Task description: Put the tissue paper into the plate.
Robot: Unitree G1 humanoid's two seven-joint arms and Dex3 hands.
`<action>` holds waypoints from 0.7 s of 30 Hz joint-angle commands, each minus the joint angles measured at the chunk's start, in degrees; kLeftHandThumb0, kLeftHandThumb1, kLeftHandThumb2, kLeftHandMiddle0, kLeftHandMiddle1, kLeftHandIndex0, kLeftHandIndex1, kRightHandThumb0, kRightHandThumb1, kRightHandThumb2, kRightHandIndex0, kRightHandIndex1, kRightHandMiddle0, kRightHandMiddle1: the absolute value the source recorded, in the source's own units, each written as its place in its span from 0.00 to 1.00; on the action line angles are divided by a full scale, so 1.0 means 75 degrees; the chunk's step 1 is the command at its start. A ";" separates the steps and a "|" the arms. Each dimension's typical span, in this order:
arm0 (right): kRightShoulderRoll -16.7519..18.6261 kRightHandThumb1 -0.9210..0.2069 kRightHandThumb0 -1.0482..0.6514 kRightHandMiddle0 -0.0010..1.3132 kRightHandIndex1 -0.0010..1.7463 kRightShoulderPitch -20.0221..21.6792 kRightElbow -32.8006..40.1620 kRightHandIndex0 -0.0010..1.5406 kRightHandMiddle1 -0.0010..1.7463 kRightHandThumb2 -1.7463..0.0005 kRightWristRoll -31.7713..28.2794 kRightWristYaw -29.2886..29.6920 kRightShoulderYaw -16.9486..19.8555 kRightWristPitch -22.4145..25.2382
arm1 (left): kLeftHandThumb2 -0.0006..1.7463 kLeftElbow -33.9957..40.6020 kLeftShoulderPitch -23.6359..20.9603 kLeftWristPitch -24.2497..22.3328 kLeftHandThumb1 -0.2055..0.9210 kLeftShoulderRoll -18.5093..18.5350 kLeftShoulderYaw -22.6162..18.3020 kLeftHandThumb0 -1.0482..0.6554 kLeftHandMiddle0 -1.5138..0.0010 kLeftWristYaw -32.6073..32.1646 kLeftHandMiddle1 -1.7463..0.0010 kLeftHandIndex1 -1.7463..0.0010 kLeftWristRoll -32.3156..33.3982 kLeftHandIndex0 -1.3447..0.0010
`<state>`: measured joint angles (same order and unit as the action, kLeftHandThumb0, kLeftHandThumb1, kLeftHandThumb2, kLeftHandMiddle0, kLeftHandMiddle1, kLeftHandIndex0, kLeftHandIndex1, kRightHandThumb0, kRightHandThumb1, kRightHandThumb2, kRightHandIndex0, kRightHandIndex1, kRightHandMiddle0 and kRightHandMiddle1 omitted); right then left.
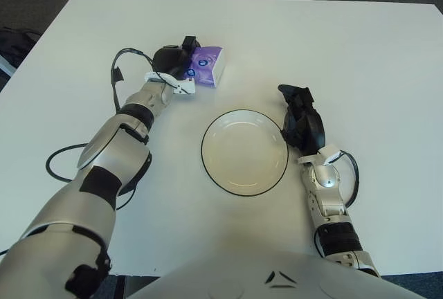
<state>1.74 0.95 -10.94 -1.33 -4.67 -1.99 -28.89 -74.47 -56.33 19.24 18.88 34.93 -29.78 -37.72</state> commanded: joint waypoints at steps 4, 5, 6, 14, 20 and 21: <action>-0.0172 0.00 0.28 0.07 0.24 -0.1749 -0.1360 0.25 0.64 0.63 -0.0170 -0.0225 0.0147 0.0543 | 0.96 -0.0670 0.2079 0.0061 0.17 -0.0367 -0.0170 0.61 0.45 0.0805 0.00 0.05 0.0106 0.48; -0.0178 0.00 0.28 0.07 0.25 -0.1740 -0.1377 0.25 0.64 0.63 -0.0171 -0.0250 0.0147 0.0569 | 0.96 -0.0662 0.2076 0.0105 0.17 -0.0341 -0.0258 0.61 0.45 0.0777 0.00 0.05 0.0176 0.48; -0.0181 0.01 0.27 0.08 0.26 -0.1733 -0.1389 0.24 0.64 0.64 -0.0170 -0.0269 0.0147 0.0587 | 0.96 -0.0656 0.2073 0.0137 0.16 -0.0323 -0.0323 0.61 0.45 0.0758 0.00 0.05 0.0226 0.48; -0.0177 0.00 0.25 0.09 0.30 -0.1668 -0.1495 0.24 0.65 0.65 -0.0109 -0.0333 0.0146 0.0595 | 0.97 -0.0611 0.2030 0.0410 0.15 -0.0191 -0.0931 0.61 0.43 0.0797 0.00 0.05 0.0674 0.47; -0.0192 0.00 0.24 0.09 0.31 -0.1605 -0.1593 0.23 0.65 0.63 -0.0047 -0.0374 0.0130 0.0579 | 0.98 -0.0583 0.1983 0.0466 0.14 -0.0139 -0.1219 0.61 0.42 0.0770 0.00 0.05 0.0833 0.46; -0.0189 0.00 0.24 0.08 0.31 -0.1593 -0.1612 0.23 0.65 0.63 -0.0051 -0.0387 0.0129 0.0565 | 0.98 -0.0579 0.1975 0.0470 0.13 -0.0130 -0.1260 0.61 0.42 0.0750 0.00 0.05 0.0846 0.46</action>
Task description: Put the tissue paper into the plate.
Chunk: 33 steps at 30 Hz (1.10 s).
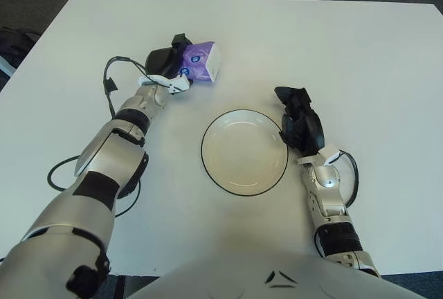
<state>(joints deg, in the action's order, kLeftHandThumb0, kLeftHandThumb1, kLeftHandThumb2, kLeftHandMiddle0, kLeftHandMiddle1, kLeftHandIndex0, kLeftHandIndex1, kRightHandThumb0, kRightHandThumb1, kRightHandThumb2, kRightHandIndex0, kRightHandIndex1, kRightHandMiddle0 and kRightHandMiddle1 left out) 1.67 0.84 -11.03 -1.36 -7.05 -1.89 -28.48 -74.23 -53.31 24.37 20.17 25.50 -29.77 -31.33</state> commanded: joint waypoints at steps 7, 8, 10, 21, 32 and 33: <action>-0.0146 0.00 0.24 0.08 0.32 -0.1519 -0.1703 0.23 0.65 0.63 -0.0055 -0.0119 0.0114 0.0449 | 1.00 -0.0580 0.1457 -0.0092 0.11 -0.0180 -0.0311 0.61 0.41 0.0627 0.00 0.04 0.0171 0.46; -0.0142 0.00 0.24 0.08 0.32 -0.1515 -0.1712 0.23 0.65 0.63 -0.0060 -0.0129 0.0114 0.0446 | 1.00 -0.0576 0.1443 -0.0064 0.11 -0.0164 -0.0364 0.61 0.41 0.0622 0.00 0.04 0.0211 0.46; -0.0131 0.00 0.24 0.09 0.32 -0.1505 -0.1727 0.23 0.66 0.63 -0.0073 -0.0152 0.0112 0.0446 | 1.00 -0.0561 0.1398 0.0035 0.11 -0.0119 -0.0540 0.61 0.41 0.0630 0.00 0.04 0.0347 0.45; -0.0087 0.00 0.24 0.10 0.32 -0.1461 -0.1793 0.23 0.66 0.65 -0.0091 -0.0182 0.0111 0.0410 | 1.00 -0.0444 0.1171 0.0321 0.12 -0.0192 -0.1631 0.61 0.41 0.0811 0.00 0.02 0.1328 0.48; -0.0073 0.00 0.24 0.09 0.32 -0.1411 -0.1883 0.23 0.66 0.66 -0.0088 -0.0188 0.0135 0.0406 | 0.94 -0.0255 0.0896 0.0598 0.22 -0.0435 -0.2502 0.61 0.47 0.1190 0.00 0.00 0.2145 0.56; -0.0068 0.00 0.24 0.09 0.32 -0.1405 -0.1897 0.23 0.66 0.66 -0.0077 -0.0180 0.0136 0.0387 | 0.93 -0.0234 0.0877 0.0635 0.23 -0.0459 -0.2581 0.61 0.47 0.1228 0.01 0.00 0.2222 0.57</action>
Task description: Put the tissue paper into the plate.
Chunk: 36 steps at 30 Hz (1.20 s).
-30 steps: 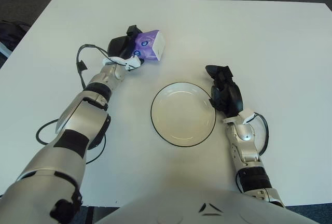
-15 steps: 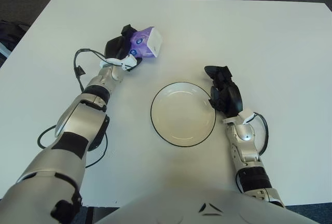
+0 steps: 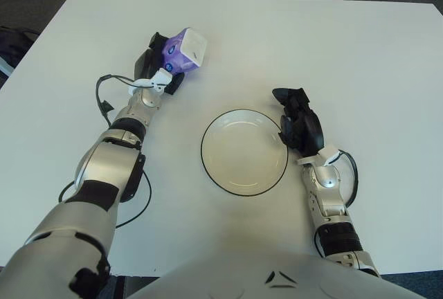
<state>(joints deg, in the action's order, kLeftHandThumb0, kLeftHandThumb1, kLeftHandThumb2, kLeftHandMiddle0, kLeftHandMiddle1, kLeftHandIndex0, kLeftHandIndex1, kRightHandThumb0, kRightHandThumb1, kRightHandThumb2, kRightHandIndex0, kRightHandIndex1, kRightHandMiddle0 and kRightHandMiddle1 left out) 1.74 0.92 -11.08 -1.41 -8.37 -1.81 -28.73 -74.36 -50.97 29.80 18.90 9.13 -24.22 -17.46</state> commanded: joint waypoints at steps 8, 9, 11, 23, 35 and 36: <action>-0.0073 0.00 0.23 0.09 0.33 -0.1406 -0.1913 0.23 0.66 0.65 -0.0017 0.0020 0.0105 0.0381 | 0.92 -0.0119 0.0405 0.0081 0.24 -0.0395 -0.0853 0.61 0.46 0.0915 0.02 0.00 0.0841 0.58; -0.0074 0.00 0.23 0.09 0.33 -0.1405 -0.1916 0.24 0.66 0.65 -0.0013 0.0023 0.0104 0.0382 | 0.92 -0.0110 0.0384 0.0090 0.24 -0.0402 -0.0902 0.61 0.46 0.0975 0.02 0.00 0.0885 0.58; -0.0075 0.00 0.23 0.09 0.33 -0.1400 -0.1928 0.24 0.66 0.65 -0.0019 0.0018 0.0108 0.0387 | 0.91 -0.0077 0.0274 0.0077 0.24 -0.0408 -0.1045 0.61 0.46 0.1162 0.03 0.00 0.1027 0.58; -0.0046 0.00 0.23 0.08 0.33 -0.1352 -0.2108 0.23 0.65 0.66 -0.0066 -0.0021 0.0121 0.0399 | 0.92 0.0155 -0.0299 0.0101 0.23 -0.0412 -0.1536 0.61 0.45 0.1769 0.03 0.00 0.1467 0.57; -0.0013 0.00 0.23 0.07 0.32 -0.1380 -0.2086 0.21 0.66 0.66 -0.0134 -0.0132 0.0105 0.0514 | 0.93 0.0611 -0.0449 0.0662 0.22 -0.0444 -0.1616 0.61 0.44 0.2144 0.03 0.00 0.1555 0.56; -0.0003 0.01 0.23 0.06 0.32 -0.1389 -0.2071 0.22 0.66 0.67 -0.0125 -0.0120 0.0102 0.0520 | 0.93 0.0652 -0.0454 0.0689 0.22 -0.0436 -0.1617 0.61 0.44 0.2190 0.04 0.00 0.1561 0.56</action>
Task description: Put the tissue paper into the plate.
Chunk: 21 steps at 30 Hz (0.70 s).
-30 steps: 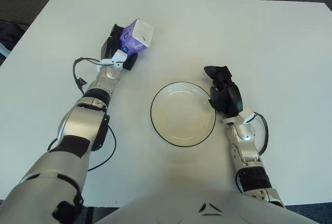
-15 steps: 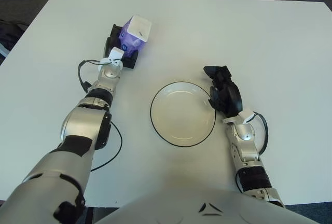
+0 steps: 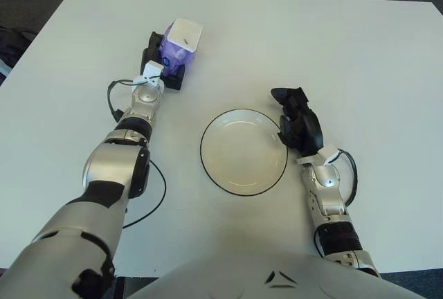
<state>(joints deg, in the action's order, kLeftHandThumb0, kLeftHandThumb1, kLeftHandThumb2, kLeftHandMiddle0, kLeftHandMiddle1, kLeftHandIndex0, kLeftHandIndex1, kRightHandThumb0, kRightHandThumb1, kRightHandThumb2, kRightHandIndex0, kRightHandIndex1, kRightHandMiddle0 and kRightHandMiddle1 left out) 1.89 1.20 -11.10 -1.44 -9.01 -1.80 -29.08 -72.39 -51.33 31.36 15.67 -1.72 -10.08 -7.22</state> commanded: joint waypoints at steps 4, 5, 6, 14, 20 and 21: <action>-0.0001 0.01 0.23 0.06 0.32 -0.1446 -0.2037 0.22 0.65 0.67 -0.0085 0.0024 0.0101 0.0580 | 0.93 0.0565 -0.0415 0.0589 0.21 0.0019 -0.0162 0.61 0.44 0.0444 0.04 0.00 0.0188 0.56; 0.0013 0.02 0.23 0.06 0.32 -0.1454 -0.2025 0.22 0.65 0.68 -0.0082 0.0049 0.0105 0.0594 | 0.93 0.0673 -0.0418 0.0691 0.21 0.0043 -0.0134 0.61 0.44 0.0508 0.04 0.00 0.0162 0.56; 0.0022 0.02 0.23 0.06 0.32 -0.1459 -0.2017 0.22 0.65 0.68 -0.0081 0.0063 0.0107 0.0604 | 0.93 0.0748 -0.0418 0.0759 0.21 0.0060 -0.0116 0.61 0.44 0.0552 0.04 0.00 0.0143 0.56; 0.0072 0.04 0.22 0.06 0.32 -0.1480 -0.1966 0.23 0.64 0.69 -0.0098 0.0102 0.0112 0.0696 | 0.94 0.1394 -0.0371 0.1262 0.21 0.0231 0.0093 0.61 0.44 0.0590 0.03 0.00 -0.0176 0.56; 0.0094 0.04 0.22 0.08 0.32 -0.1493 -0.1922 0.23 0.65 0.69 -0.0101 0.0114 0.0121 0.0753 | 0.94 0.2117 -0.0186 0.1580 0.21 0.0354 0.0350 0.61 0.44 0.0577 0.02 0.00 -0.0551 0.56; 0.0100 0.04 0.22 0.09 0.32 -0.1492 -0.1919 0.23 0.65 0.69 -0.0103 0.0117 0.0124 0.0761 | 0.94 0.2263 -0.0131 0.1629 0.21 0.0368 0.0392 0.61 0.45 0.0557 0.02 0.00 -0.0624 0.56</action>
<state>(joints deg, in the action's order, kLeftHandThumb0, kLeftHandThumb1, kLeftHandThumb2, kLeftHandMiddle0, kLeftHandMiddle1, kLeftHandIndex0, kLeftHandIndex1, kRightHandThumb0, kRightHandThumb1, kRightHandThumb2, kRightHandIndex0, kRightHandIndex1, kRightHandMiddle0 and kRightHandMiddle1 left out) 2.33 1.19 -11.10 -1.42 -8.89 -1.69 -28.70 -61.99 -51.49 38.53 16.27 -0.75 -6.66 -8.92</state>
